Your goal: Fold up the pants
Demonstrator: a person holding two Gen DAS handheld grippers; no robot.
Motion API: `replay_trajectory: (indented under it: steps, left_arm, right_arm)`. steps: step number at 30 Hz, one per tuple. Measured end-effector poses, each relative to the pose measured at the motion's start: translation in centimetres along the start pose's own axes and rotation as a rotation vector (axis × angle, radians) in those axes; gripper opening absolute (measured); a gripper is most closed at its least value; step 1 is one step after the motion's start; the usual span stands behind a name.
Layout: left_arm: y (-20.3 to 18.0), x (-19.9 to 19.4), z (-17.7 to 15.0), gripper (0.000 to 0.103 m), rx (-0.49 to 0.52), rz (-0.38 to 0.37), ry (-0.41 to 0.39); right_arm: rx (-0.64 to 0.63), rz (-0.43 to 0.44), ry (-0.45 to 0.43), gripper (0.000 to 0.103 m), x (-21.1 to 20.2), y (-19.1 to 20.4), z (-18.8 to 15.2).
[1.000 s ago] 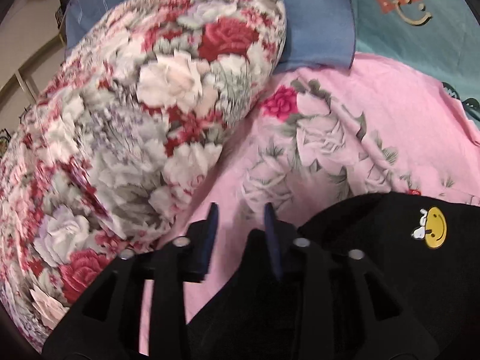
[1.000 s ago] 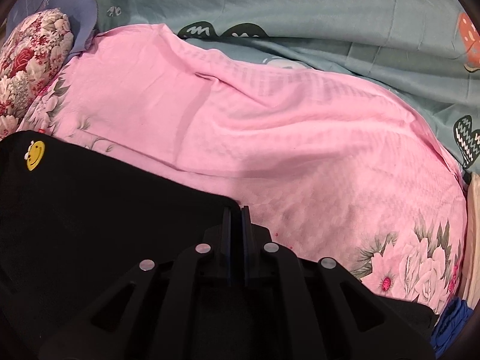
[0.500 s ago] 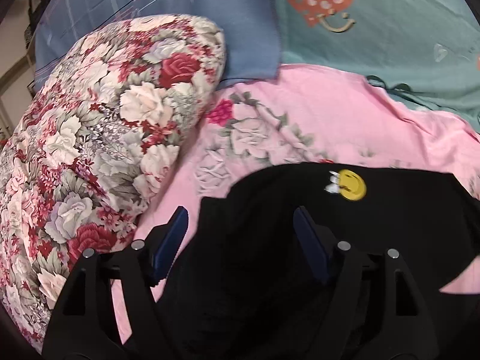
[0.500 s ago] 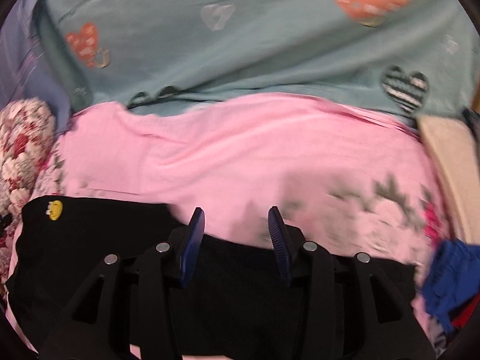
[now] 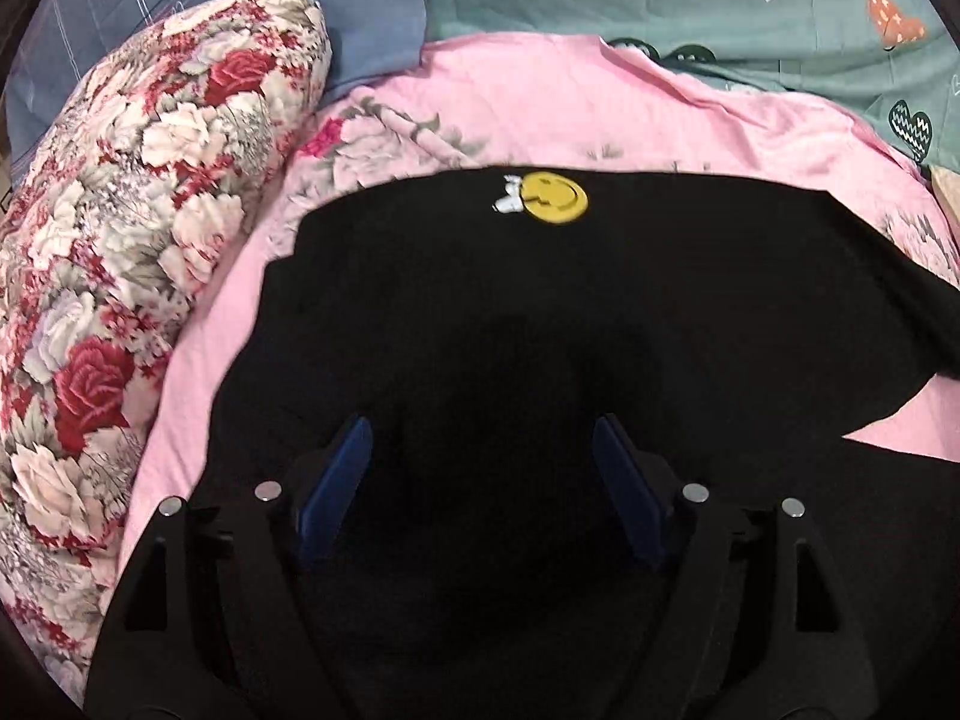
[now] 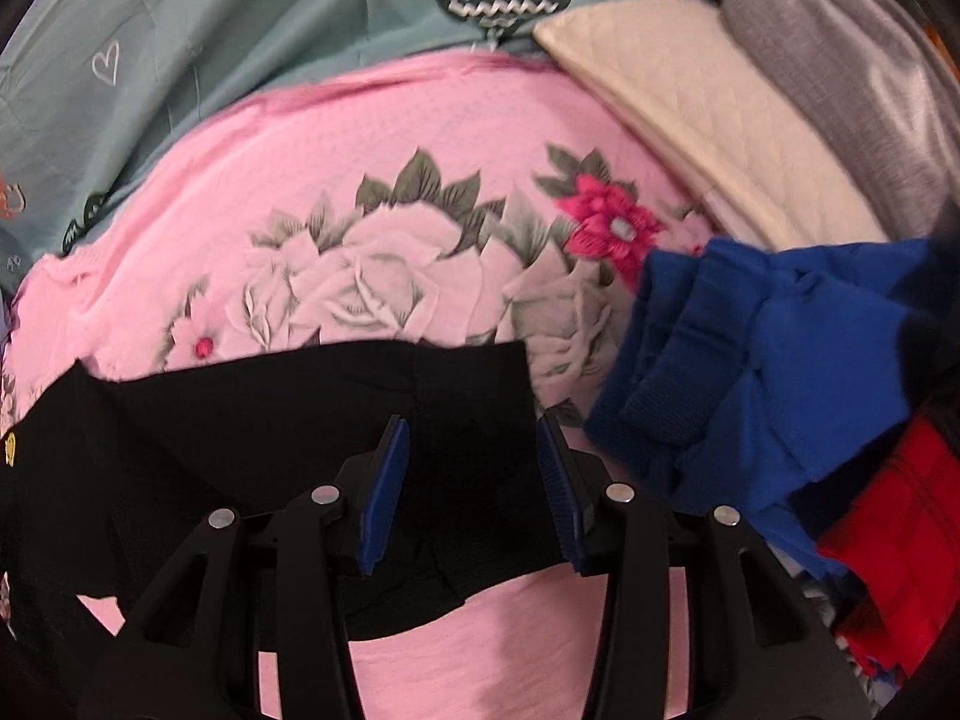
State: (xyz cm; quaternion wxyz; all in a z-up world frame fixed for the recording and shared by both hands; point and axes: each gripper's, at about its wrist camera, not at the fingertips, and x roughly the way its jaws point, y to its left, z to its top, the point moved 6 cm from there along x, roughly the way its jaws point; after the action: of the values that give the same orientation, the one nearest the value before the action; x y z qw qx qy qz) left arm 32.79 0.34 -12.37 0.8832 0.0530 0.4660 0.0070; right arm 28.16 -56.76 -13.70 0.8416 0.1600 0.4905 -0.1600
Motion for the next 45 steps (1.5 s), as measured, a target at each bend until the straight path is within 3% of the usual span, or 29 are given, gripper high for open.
replay_trajectory:
  steps: [5,7,8,9,11,14,18,25,26,29,30,32,36,40,43,45]
  left_arm:
    - [-1.2,1.4,-0.8,0.079,-0.034,-0.008,0.046]
    - [-1.5,1.8,-1.1,0.080,-0.039,-0.002,0.051]
    - [-1.6,2.0,-1.3,0.080,-0.037,0.001,0.055]
    - [-1.7,2.2,-1.3,0.080,-0.042,-0.001,0.060]
    - [-1.6,2.5,-1.4,0.081,-0.064,-0.014,0.077]
    - [-1.2,2.9,-1.4,0.083,-0.103,-0.038,0.095]
    - [-1.0,3.0,-1.5,0.084,-0.112,-0.044,0.096]
    - [-1.0,3.2,-1.3,0.085,-0.113,-0.041,0.101]
    - [-0.9,3.2,-1.3,0.085,-0.111,-0.043,0.104]
    - [-0.7,2.8,-1.2,0.085,-0.114,-0.045,0.111]
    - [-0.7,2.6,-1.2,0.085,-0.112,-0.049,0.106]
    - [-0.4,1.8,-0.9,0.085,-0.106,-0.057,0.086]
    - [0.2,0.5,-0.9,0.085,-0.108,-0.077,0.060]
    - [0.9,-0.4,-1.3,0.085,-0.134,-0.094,0.054]
    - [1.1,-1.0,-1.9,0.085,-0.144,-0.106,0.048]
    - [1.3,-1.4,-2.4,0.085,-0.135,-0.097,0.040]
  right_arm:
    - [-0.059,-0.015,-0.021,0.045,1.3,1.6,0.2]
    - [-0.119,-0.051,-0.032,0.036,1.4,2.0,0.2]
    - [-0.134,-0.043,-0.038,0.020,1.3,2.1,0.3]
    - [-0.133,-0.043,-0.042,0.014,1.2,2.0,0.5]
    - [-0.129,-0.050,-0.065,0.011,0.8,1.9,1.1]
    - [-0.157,-0.139,-0.127,0.010,-0.1,1.3,2.6]
    - [-0.149,-0.189,-0.155,0.010,0.0,-0.1,4.4]
    - [-0.249,-0.286,-0.103,0.011,3.0,0.6,5.1]
    - [-0.259,-0.300,-0.095,0.014,3.4,0.7,4.9]
    - [-0.317,-0.436,-0.130,0.055,3.3,0.4,4.7]
    - [-0.341,-0.454,-0.130,0.057,3.1,0.3,4.6]
    - [-0.313,-0.423,-0.122,0.057,2.3,0.0,4.3]
    - [-0.242,-0.256,-0.225,0.057,-2.3,0.9,2.9]
    - [-0.221,-0.221,-0.158,0.057,-2.8,0.7,0.6]
    - [-0.005,-0.058,-0.086,0.057,-2.2,-1.8,-1.0]
    - [0.077,0.028,-0.043,0.047,-1.5,-2.7,-1.8]
